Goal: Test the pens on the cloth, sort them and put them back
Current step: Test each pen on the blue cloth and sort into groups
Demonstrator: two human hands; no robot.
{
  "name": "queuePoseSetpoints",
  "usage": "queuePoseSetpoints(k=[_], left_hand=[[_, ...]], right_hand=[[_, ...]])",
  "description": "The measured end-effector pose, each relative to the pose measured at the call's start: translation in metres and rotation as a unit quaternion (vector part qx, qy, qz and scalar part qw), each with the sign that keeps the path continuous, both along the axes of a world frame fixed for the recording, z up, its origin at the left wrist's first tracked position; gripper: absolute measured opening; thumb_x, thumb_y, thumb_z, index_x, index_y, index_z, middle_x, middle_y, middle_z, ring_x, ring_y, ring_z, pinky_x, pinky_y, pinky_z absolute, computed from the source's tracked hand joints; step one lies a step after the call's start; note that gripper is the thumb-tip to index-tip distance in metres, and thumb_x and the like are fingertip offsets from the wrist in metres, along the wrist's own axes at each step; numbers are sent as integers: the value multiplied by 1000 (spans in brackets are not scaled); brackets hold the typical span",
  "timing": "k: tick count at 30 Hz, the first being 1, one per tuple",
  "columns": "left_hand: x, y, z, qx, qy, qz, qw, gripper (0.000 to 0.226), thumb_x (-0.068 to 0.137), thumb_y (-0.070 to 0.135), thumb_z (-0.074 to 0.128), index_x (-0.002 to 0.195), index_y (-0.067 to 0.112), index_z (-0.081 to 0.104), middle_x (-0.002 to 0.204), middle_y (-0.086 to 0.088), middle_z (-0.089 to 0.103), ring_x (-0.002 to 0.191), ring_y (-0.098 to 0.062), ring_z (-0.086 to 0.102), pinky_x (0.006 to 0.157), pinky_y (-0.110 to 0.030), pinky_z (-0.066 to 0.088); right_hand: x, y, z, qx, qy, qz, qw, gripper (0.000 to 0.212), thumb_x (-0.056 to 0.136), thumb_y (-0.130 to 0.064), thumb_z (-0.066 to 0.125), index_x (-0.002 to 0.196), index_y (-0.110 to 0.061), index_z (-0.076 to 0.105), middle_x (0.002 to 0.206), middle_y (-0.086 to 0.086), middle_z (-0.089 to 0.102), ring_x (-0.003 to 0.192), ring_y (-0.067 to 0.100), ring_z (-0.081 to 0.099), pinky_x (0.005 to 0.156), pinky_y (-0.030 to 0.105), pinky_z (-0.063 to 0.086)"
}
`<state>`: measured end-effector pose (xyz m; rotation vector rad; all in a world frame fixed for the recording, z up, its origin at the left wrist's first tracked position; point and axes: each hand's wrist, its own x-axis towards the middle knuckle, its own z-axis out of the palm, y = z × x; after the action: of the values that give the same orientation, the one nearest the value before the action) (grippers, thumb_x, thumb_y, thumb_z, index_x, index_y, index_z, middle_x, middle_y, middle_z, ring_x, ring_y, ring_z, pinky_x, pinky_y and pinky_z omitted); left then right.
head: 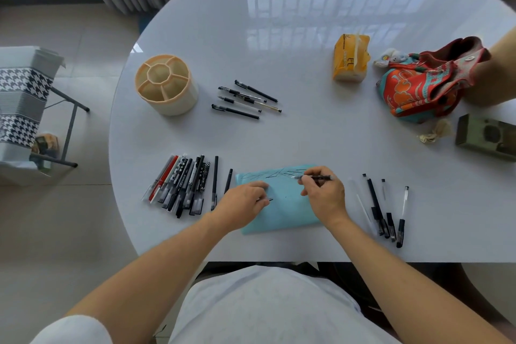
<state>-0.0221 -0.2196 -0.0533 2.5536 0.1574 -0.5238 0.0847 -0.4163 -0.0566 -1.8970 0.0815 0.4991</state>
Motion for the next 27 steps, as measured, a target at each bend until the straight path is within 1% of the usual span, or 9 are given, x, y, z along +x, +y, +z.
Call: queuePoseSetpoints(k=[2, 4, 7, 10, 13, 19, 23, 25, 27], left_hand=[[3, 1, 3, -19, -5, 11, 1000, 29, 103, 37, 47, 91, 17, 65, 133, 13, 60, 97, -13, 64, 73, -30, 46], [4, 1, 6, -32, -21, 22, 999, 27, 102, 35, 49, 93, 16, 65, 120, 6, 67, 99, -16, 64, 81, -35, 52], [2, 1, 9, -37, -41, 33, 998, 26, 102, 36, 50, 96, 17, 65, 113, 4, 69, 99, -16, 64, 85, -37, 52], [-2, -2, 11, -38, -51, 30, 998, 25, 102, 39, 50, 100, 21, 67, 110, 10, 68, 95, -11, 62, 80, -31, 51], [-4, -4, 12, -35, -54, 19, 998, 24, 101, 41, 50, 102, 24, 67, 103, 13, 66, 86, -6, 58, 69, -22, 42], [-7, -8, 19, -35, -53, 14, 998, 23, 101, 40, 50, 104, 24, 67, 97, 13, 65, 77, -4, 53, 62, -15, 35], [-5, -14, 26, -39, -50, 11, 998, 23, 102, 36, 50, 102, 20, 66, 88, 12, 60, 76, -9, 55, 67, -27, 46], [-3, -18, 30, -38, -50, 4, 998, 24, 103, 33, 49, 100, 17, 66, 85, 9, 60, 76, -13, 58, 69, -32, 49], [-1, -22, 33, -32, -51, -2, 998, 25, 104, 33, 47, 99, 17, 66, 83, 8, 62, 76, -15, 60, 70, -36, 50]], right_hand=[[-5, -5, 7, 57, 39, -16, 997, 7, 91, -2, 65, 89, -9, 66, 78, 9, 77, 60, 22, 69, 63, 37, 59], [-11, -9, 15, 108, 78, -9, 991, 2, 93, 2, 63, 92, 1, 64, 78, 16, 76, 62, 22, 70, 61, 33, 59], [-21, -12, 24, 144, 113, 14, 983, 3, 94, 3, 63, 91, 2, 65, 79, 22, 74, 63, 23, 70, 62, 30, 59], [-26, -11, 28, 162, 125, 29, 978, 5, 95, 2, 63, 91, 1, 65, 82, 26, 73, 64, 24, 70, 64, 30, 59], [-29, -9, 29, 169, 122, 31, 978, 5, 95, 2, 63, 91, 0, 65, 84, 27, 73, 66, 24, 72, 65, 32, 60], [-30, -10, 28, 161, 116, 40, 979, 6, 94, 2, 64, 89, 2, 67, 80, 24, 72, 66, 23, 72, 64, 31, 61], [-34, -11, 25, 169, 129, 46, 976, 6, 94, -3, 66, 90, -2, 69, 80, 22, 74, 70, 25, 72, 71, 39, 64], [-38, -11, 23, 179, 142, 38, 973, 7, 96, -7, 67, 90, -5, 71, 83, 21, 74, 74, 27, 73, 74, 40, 64], [-41, -12, 21, 184, 149, 23, 971, 10, 98, -10, 67, 91, -4, 71, 84, 22, 75, 74, 28, 73, 75, 39, 63]])
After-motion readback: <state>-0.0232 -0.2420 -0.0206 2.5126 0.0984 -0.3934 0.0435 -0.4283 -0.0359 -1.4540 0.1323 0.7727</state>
